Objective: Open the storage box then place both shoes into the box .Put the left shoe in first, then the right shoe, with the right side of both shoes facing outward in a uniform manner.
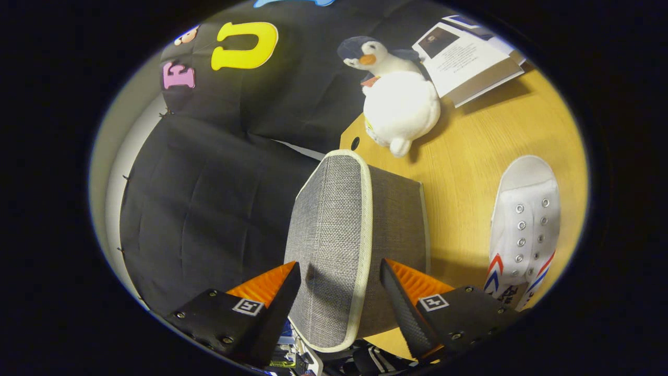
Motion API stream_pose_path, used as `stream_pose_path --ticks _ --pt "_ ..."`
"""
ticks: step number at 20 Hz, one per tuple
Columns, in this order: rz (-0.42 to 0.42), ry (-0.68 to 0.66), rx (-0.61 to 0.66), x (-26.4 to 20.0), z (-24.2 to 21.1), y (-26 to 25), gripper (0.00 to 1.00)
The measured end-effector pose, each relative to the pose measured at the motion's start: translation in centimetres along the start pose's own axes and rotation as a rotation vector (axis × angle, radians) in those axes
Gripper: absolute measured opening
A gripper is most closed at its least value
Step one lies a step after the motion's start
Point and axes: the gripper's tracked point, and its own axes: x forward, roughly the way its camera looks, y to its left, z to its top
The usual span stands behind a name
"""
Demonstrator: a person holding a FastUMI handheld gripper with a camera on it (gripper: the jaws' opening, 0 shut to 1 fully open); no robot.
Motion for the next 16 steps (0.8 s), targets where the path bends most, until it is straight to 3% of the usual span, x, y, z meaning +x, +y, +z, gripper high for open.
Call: stream_pose_path --ticks 1,2,5,7,16 --pt "0.022 -0.001 0.007 -0.1 0.0 0.4 0.83" --pt "0.012 -0.008 0.011 0.4 0.0 0.5 0.82" --pt "0.01 -0.006 0.086 -0.8 0.9 0.8 0.29" --pt "0.02 0.005 0.096 -1.4 1.1 1.6 0.12" --pt "0.062 -0.016 -0.021 -2.7 2.8 8.9 0.09"
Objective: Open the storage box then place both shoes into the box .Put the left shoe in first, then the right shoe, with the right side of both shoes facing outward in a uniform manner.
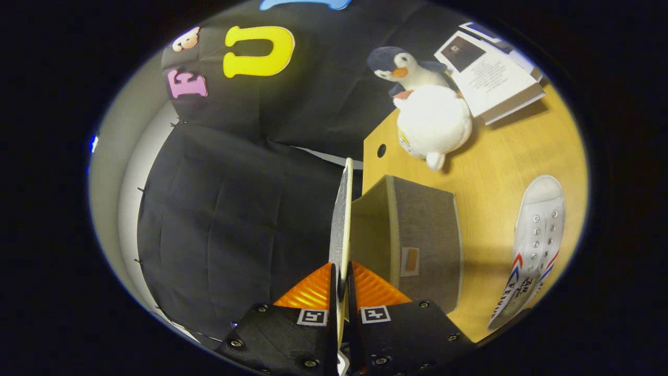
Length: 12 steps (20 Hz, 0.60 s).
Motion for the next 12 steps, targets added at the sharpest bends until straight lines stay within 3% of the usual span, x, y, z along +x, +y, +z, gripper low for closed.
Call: stream_pose_path --ticks 5,12 --pt "0.015 0.001 -0.105 1.8 0.4 5.4 0.09" --pt "0.065 0.035 -0.223 8.4 -1.0 12.9 0.11"
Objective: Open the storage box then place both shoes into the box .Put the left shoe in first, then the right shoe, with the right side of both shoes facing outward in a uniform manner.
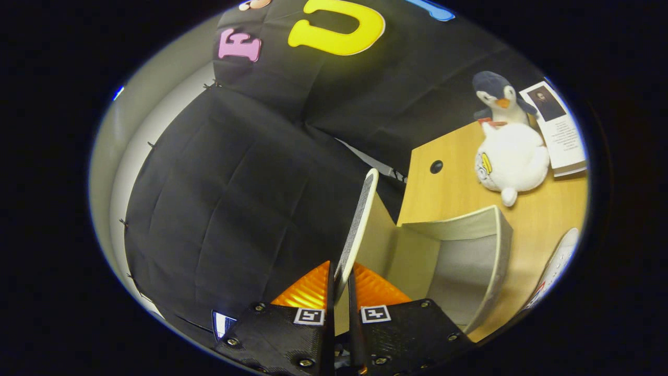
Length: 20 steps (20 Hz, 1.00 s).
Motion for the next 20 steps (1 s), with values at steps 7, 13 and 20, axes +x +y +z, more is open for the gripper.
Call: stream_pose_path --ticks 7,13,20 --pt "0.024 0.074 -0.075 9.1 -3.0 4.6 0.16" --pt "-0.005 0.113 -0.111 14.0 -5.3 5.3 0.32" --pt "-0.059 0.124 -0.191 11.8 -4.0 5.2 0.91"
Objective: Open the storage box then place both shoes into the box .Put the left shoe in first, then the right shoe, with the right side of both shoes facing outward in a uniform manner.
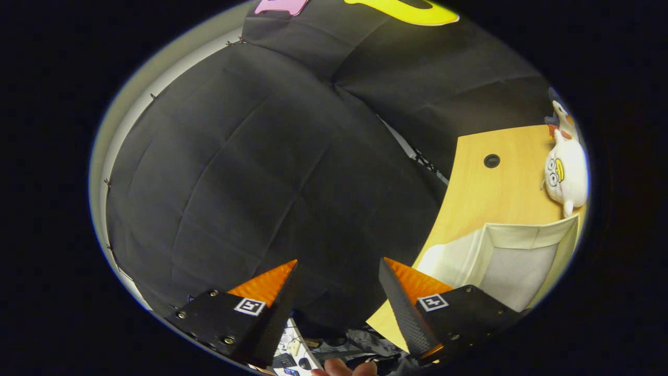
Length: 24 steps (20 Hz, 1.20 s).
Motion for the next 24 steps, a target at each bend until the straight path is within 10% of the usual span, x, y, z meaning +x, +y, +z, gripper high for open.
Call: stream_pose_path --ticks 24 --pt "-0.379 -0.149 0.104 -24.9 -1.6 -19.1 0.97"
